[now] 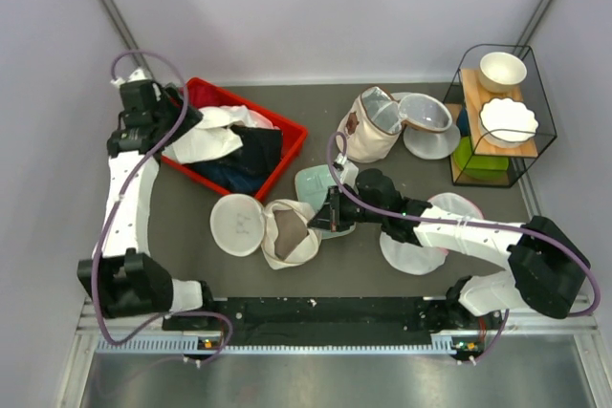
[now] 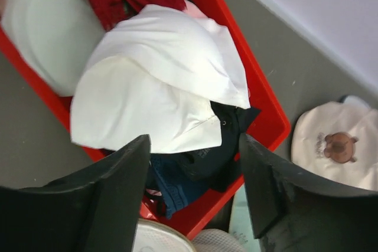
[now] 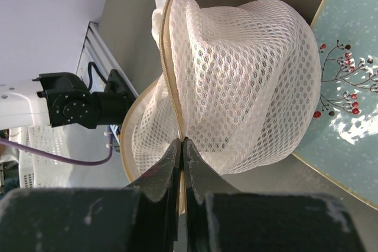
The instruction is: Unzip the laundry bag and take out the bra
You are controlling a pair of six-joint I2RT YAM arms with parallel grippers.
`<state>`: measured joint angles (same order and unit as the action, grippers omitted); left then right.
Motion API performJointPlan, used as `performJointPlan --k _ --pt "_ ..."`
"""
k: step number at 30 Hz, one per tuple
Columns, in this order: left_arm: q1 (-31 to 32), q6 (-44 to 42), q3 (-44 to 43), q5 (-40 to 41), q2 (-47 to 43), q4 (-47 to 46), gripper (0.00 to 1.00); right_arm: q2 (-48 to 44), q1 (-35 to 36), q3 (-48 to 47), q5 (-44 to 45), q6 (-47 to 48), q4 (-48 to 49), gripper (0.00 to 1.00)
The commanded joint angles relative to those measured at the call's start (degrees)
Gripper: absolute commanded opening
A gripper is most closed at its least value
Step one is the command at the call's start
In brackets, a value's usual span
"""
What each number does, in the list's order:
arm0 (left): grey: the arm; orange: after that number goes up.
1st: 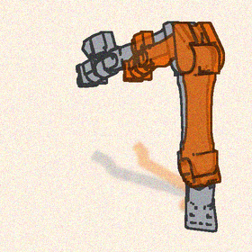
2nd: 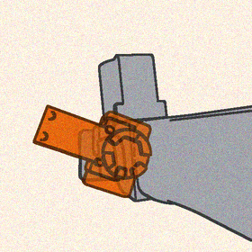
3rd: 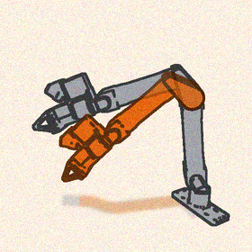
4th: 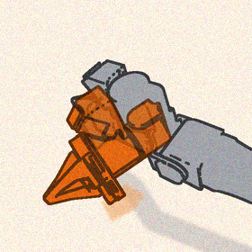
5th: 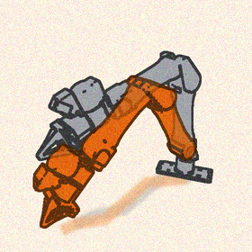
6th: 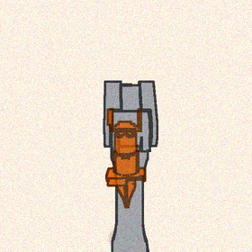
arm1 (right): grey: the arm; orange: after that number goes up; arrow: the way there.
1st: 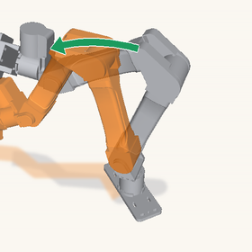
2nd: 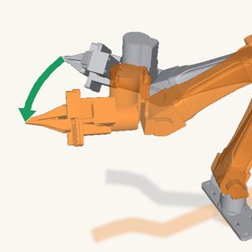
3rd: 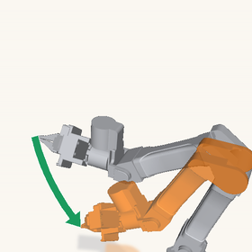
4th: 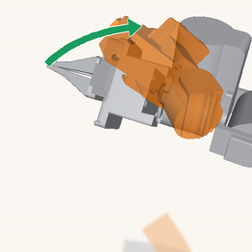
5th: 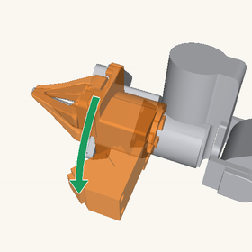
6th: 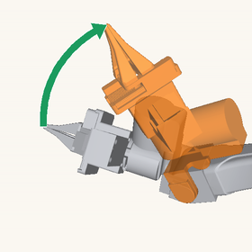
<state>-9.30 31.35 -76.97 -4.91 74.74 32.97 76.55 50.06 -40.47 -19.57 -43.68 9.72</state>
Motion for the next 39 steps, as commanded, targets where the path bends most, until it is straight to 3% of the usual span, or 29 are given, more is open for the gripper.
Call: performJointPlan --k 1,2,5,8,11,18,28,39 --pt "4.55 -1.73 -4.23 2.53 8.20 -2.03 0.55 -0.27 -0.49 -1.54 0.15 0.35 1.10 0.00" --pt "4.99 -1.13 -5.98 2.53 9.79 -2.73 0.41 -0.26 -0.49 -1.54 0.06 0.35 1.01 0.00" --pt "5.52 0.02 -8.54 4.29 14.98 -4.57 0.22 -0.26 -0.49 -1.63 -0.03 0.44 0.74 0.00" --pt "5.70 0.11 -8.72 7.97 18.42 -7.12 0.19 -0.09 -0.49 -1.72 0.15 0.61 0.66 0.00" --pt "5.61 -0.41 -8.81 12.98 23.24 -8.80 0.21 0.70 -0.49 -2.16 -0.03 0.88 0.66 0.00" --pt "4.82 2.66 -9.95 20.81 33.79 -0.37 0.23 1.75 -0.49 -3.12 -0.29 1.49 0.22 0.00" --pt "3.94 1.26 -10.39 19.33 27.22 1.75 0.24 2.46 -0.58 -4.00 -0.73 2.02 -0.14 0.00" --pt "6.83 -5.95 -10.74 8.52 15.10 3.76 0.58 0.27 -0.58 -2.95 -0.03 1.67 -0.14 0.00"
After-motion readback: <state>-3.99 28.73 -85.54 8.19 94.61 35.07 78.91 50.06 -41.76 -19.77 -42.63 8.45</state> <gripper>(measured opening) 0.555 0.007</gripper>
